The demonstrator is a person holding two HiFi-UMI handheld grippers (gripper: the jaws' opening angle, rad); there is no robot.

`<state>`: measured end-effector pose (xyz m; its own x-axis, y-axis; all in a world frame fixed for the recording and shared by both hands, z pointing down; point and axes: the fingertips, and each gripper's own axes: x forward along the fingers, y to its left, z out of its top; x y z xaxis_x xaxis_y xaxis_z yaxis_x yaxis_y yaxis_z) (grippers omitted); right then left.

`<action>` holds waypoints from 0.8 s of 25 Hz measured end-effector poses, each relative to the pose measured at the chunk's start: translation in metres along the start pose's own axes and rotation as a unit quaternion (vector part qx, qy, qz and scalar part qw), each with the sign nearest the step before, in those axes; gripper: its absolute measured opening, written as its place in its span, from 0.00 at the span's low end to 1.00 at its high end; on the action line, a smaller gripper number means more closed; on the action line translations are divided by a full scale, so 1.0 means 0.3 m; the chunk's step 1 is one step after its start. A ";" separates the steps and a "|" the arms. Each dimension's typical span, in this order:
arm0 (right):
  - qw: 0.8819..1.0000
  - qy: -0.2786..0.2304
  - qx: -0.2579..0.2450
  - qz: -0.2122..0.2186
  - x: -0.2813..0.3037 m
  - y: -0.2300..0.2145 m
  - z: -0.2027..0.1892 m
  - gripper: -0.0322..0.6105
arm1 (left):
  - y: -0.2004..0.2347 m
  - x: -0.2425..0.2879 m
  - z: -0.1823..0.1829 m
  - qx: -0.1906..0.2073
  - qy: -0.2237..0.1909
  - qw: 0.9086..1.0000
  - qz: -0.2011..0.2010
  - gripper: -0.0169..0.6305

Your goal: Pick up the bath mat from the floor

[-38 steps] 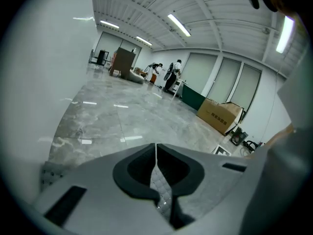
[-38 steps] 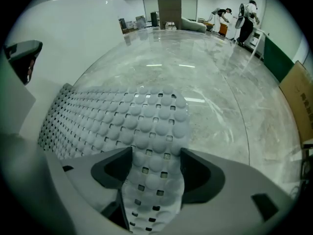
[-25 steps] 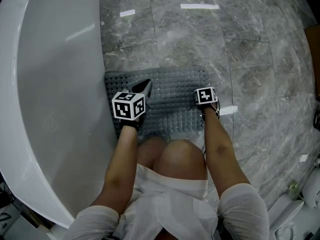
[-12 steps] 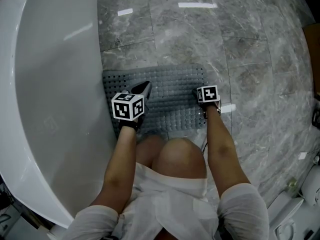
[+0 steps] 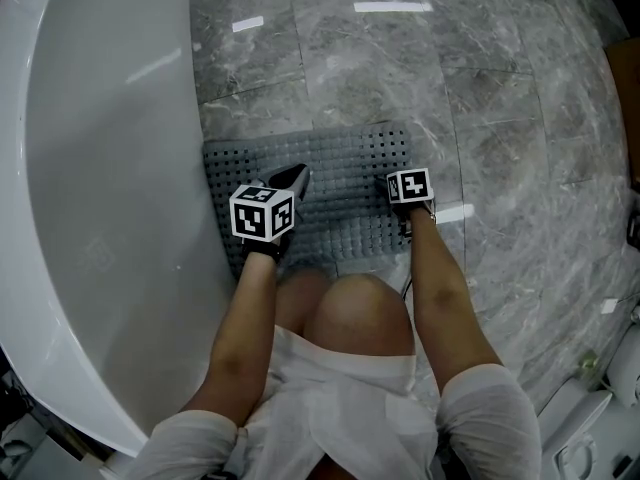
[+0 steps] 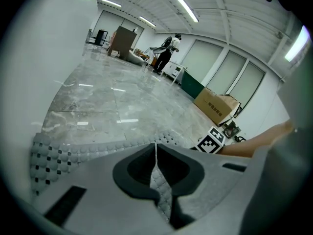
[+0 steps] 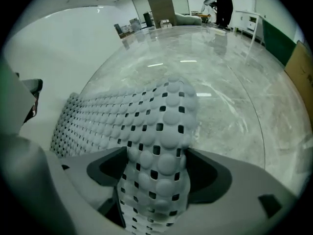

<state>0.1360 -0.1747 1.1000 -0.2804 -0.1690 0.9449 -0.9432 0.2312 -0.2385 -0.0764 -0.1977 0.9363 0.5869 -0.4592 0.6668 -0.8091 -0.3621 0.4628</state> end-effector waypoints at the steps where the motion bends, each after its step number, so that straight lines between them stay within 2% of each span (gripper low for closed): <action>1: 1.000 0.001 -0.008 -0.010 0.004 0.001 -0.002 0.65 | -0.003 0.001 -0.002 0.000 0.001 1.000 0.000 0.05; 4: 0.999 -0.002 -0.026 -0.033 0.007 0.003 0.005 0.64 | -0.003 0.003 -0.004 -0.001 0.004 1.000 0.000 0.05; 5: 0.999 -0.003 -0.035 -0.033 0.008 0.014 0.010 0.60 | -0.002 0.003 -0.006 -0.002 0.005 1.000 0.000 0.05; 7: 0.998 0.006 -0.056 -0.017 0.012 0.059 0.011 0.45 | 0.002 0.001 -0.013 -0.003 0.009 1.000 0.004 0.05; 9: 0.997 0.023 -0.073 -0.003 0.014 0.112 0.008 0.24 | 0.006 -0.002 -0.019 -0.006 0.013 1.000 0.008 0.05; 10: 0.996 0.028 -0.083 -0.001 0.011 0.129 0.012 0.19 | 0.007 -0.004 -0.022 -0.007 0.014 1.000 0.010 0.05; 12: 0.995 0.032 -0.094 0.003 -0.001 0.142 0.022 0.16 | 0.006 -0.008 -0.025 -0.010 0.016 1.000 0.011 0.05; 15: 0.995 0.041 -0.084 0.017 -0.015 0.149 0.013 0.15 | 0.000 -0.012 -0.029 -0.012 0.018 1.000 0.010 0.05; 20: 0.995 0.056 -0.080 0.003 -0.075 0.124 -0.025 0.14 | -0.033 -0.039 -0.022 -0.011 0.015 1.000 0.018 0.05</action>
<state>0.1085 -0.1552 1.0715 -0.2555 -0.0625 0.9648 -0.8987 0.3833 -0.2132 -0.0755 -0.1834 0.9278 0.5574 -0.4463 0.7001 -0.8298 -0.3285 0.4512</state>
